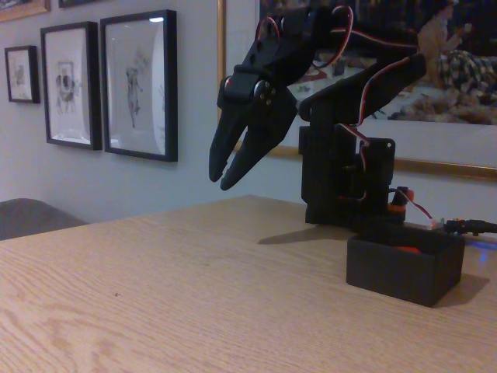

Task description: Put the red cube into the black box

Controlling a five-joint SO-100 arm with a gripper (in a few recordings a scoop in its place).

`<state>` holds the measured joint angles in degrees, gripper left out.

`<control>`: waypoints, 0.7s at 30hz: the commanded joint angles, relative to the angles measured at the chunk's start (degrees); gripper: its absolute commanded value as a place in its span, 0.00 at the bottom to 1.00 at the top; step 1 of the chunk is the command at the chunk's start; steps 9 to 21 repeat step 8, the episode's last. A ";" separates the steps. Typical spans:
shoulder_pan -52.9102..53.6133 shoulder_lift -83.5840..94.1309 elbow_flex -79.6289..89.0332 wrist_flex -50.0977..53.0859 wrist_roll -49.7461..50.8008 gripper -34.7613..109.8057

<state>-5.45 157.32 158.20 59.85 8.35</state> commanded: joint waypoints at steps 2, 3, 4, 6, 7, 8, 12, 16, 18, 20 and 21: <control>-0.09 0.53 -0.88 0.88 0.09 0.28; 0.00 0.53 -0.97 0.88 0.09 0.28; 0.00 0.53 -0.97 0.88 0.00 0.28; -0.18 0.53 -0.97 0.88 0.00 0.28; -0.26 0.44 -0.97 0.88 0.00 0.28; -0.26 0.35 -0.97 0.88 0.00 0.28; -0.26 0.35 -0.97 0.88 0.00 0.28; -0.26 0.35 -0.97 0.88 0.00 0.28; -0.26 0.35 -0.97 0.88 0.00 0.28; -0.26 0.35 -0.97 0.88 0.00 0.28; -0.26 0.35 -0.97 0.88 0.00 0.28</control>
